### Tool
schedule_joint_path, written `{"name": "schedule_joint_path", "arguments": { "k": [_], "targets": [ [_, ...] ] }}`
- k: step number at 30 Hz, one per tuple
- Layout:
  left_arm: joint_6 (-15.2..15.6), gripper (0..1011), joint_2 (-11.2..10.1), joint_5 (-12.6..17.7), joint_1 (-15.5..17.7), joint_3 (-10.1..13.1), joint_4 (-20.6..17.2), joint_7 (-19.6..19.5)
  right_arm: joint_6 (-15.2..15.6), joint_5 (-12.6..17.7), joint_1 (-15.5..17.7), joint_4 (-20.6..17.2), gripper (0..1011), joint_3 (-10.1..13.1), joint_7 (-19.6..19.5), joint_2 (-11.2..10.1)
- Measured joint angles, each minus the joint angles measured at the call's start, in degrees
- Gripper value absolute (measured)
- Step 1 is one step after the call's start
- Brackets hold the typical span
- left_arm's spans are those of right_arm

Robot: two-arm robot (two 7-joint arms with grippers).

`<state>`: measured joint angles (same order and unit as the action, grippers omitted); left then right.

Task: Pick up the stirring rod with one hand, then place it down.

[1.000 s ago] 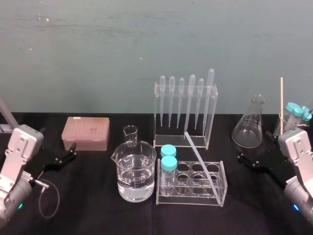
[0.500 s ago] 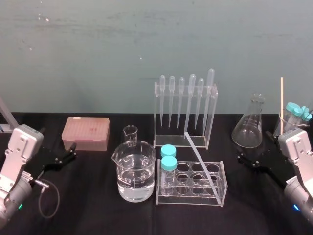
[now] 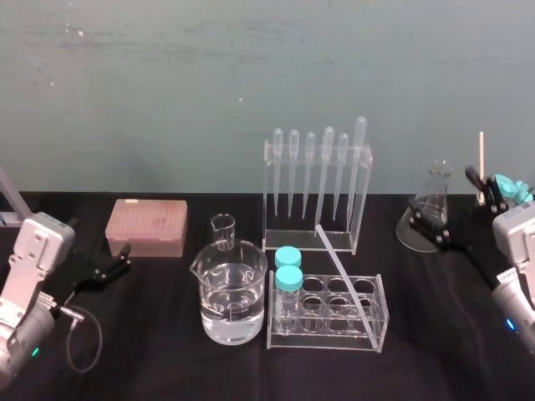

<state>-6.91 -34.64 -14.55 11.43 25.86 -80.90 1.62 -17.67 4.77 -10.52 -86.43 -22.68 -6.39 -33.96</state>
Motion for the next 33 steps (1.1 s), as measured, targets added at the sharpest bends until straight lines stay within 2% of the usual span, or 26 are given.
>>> {"name": "schedule_joint_path", "arguments": {
  "k": [4, 7, 10, 11, 13, 14, 15, 16, 19, 20, 23, 24, 30, 33],
  "targets": [
    [0.0, 1000, 0.0, 0.0, 0.0, 0.0, 0.0, 0.0, -3.4, -2.21, -1.35, -1.21, 1000, -1.22, 2.05, 0.12],
    [0.0, 1000, 0.0, 0.0, 0.0, 0.0, 0.0, 0.0, -4.68, -2.14, -2.14, -1.47, 1000, -2.29, 4.62, 0.37],
    [0.0, 1000, 0.0, 0.0, 0.0, 0.0, 0.0, 0.0, -5.8, 0.29, -3.19, -1.42, 1000, -4.05, 9.99, 0.7],
    [0.0, 1000, 0.0, 0.0, 0.0, 0.0, 0.0, 0.0, -6.03, 2.07, -3.71, -1.16, 1000, -4.74, 12.75, 0.86],
    [0.0, 1000, 0.0, 0.0, 0.0, 0.0, 0.0, 0.0, -6.0, 3.96, -4.13, -0.81, 1000, -5.25, 15.11, 1.08],
    [0.0, 1000, 0.0, 0.0, 0.0, 0.0, 0.0, 0.0, -5.43, 6.3, -4.66, -0.28, 1000, -5.74, 17.95, 1.42],
    [0.0, 1000, 0.0, 0.0, 0.0, 0.0, 0.0, 0.0, -5.04, 7.22, -4.85, -0.04, 1000, -5.85, 18.87, 1.56],
    [0.0, 1000, 0.0, 0.0, 0.0, 0.0, 0.0, 0.0, -3.85, 9.4, -5.26, 0.63, 1000, -6.0, 20.94, 1.97],
    [0.0, 1000, 0.0, 0.0, 0.0, 0.0, 0.0, 0.0, -1.5, 12.45, -5.75, 1.61, 1000, -6.06, 23.51, 2.63],
    [0.0, 1000, 0.0, 0.0, 0.0, 0.0, 0.0, 0.0, 0.25, 14.43, -6.0, 2.24, 1000, -6.01, 24.98, 3.04],
    [0.0, 1000, 0.0, 0.0, 0.0, 0.0, 0.0, 0.0, 3.18, 17.49, -6.4, 3.32, 1000, -5.8, 27.23, 3.72],
    [0.0, 1000, 0.0, 0.0, 0.0, 0.0, 0.0, 0.0, 5.16, 19.33, -6.66, 3.95, 1000, -5.66, 28.67, 4.13],
    [0.0, 1000, 0.0, 0.0, 0.0, 0.0, 0.0, 0.0, 11.16, 24.42, -7.76, 6.29, 1000, -5.17, 33.54, 5.42],
    [0.0, 1000, 0.0, 0.0, 0.0, 0.0, 0.0, 0.0, 13.27, 25.57, -8.26, 7.28, 1000, -5.06, 35.36, 5.88]
  ]
}}
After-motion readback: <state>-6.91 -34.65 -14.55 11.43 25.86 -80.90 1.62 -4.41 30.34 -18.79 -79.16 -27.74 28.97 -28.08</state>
